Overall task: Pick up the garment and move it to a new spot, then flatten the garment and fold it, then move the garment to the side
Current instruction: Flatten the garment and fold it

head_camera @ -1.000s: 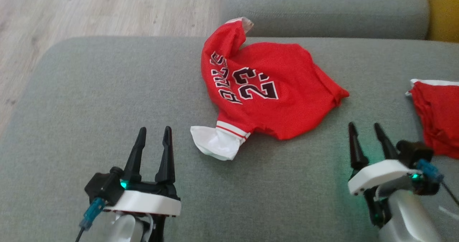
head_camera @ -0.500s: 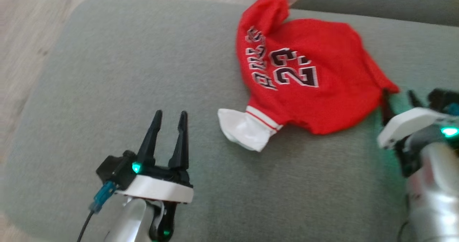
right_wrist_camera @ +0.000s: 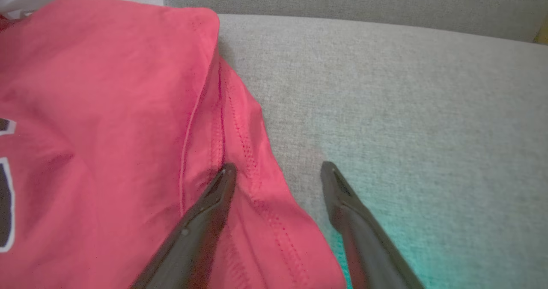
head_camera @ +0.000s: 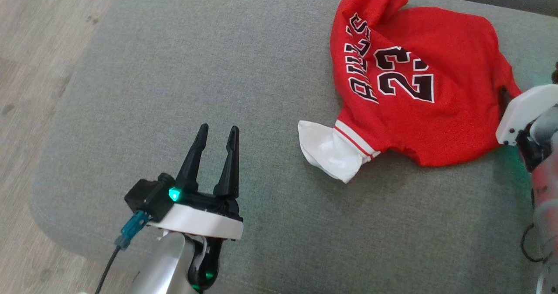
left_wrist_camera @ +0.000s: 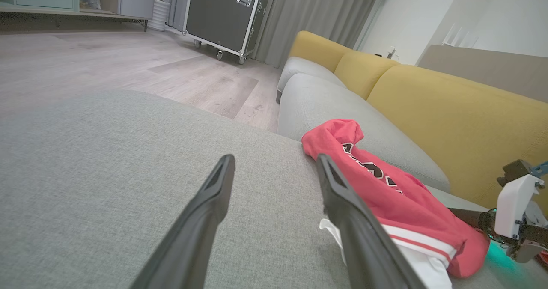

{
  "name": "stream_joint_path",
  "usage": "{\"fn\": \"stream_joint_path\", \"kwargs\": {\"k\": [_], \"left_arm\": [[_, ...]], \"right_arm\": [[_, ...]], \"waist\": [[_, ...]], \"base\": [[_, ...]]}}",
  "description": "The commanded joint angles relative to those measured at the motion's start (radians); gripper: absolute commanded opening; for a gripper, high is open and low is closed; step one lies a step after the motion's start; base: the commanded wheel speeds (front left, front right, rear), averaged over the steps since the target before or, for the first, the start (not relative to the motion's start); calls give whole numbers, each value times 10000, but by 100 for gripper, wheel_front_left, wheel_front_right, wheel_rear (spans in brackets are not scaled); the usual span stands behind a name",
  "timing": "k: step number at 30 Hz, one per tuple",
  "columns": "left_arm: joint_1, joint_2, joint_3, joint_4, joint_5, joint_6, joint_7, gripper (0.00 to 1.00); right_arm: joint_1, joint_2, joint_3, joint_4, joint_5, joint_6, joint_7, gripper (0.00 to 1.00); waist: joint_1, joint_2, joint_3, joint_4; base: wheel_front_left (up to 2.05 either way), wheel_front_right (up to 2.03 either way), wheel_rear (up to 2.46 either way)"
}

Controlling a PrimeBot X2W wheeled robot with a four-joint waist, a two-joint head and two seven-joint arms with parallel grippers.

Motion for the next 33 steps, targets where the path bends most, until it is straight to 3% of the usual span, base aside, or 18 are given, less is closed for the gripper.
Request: {"fn": "stream_joint_path", "kwargs": {"k": [1, 4, 5, 6, 7, 19, 25, 29, 33], "left_arm": [[-328, 51, 290, -269, -87, 2, -65, 100], [-351, 51, 291, -250, -94, 24, -65, 100], [-355, 51, 296, -242, -89, 29, -65, 100], [-357, 51, 301, -231, -82, 33, -65, 100], [-355, 51, 309, -218, -75, 37, -65, 100], [144, 51, 837, -165, 235, 80, -65, 100], [587, 51, 1198, -220, 458, 96, -65, 100], [956, 51, 1490, -315, 563, 111, -65, 100], [1235, 51, 1696, -405, 641, 120, -65, 100]], "right_arm": [[-164, 42, 278, -50, -44, -7, 92, 100], [-422, 104, 653, 451, 177, -7, 326, 100], [-481, 129, 826, 616, 256, -7, 421, 87], [-533, 138, 976, 741, 357, -7, 451, 16], [-579, 152, 1114, 819, 469, -7, 406, 0], [-606, 818, 3189, 28, 2378, -7, -1431, 0], [-10, 583, 4389, -1313, 2993, -7, -2115, 0], [650, 472, 4537, -2375, 3096, -7, -2290, 0], [1462, 288, 4016, -3463, 2521, -7, -2175, 0]], "waist": [[-1, 0, 1, 8], [-1, 0, -22, -2], [-1, 0, -36, -14], [-1, 0, -61, -28], [-1, 0, -100, -47], [-1, 0, -1178, -955], [-1, 0, -1881, -1610], [-1, 0, -2305, -2066], [-1, 0, -2538, -2391]], "base": [[0, 0, 0], [0, 0, 0], [0, 0, 0], [0, 0, 0], [0, 0, 0], [0, 0, 0], [0, 0, 0], [0, 0, 0], [0, 0, 0]]}}
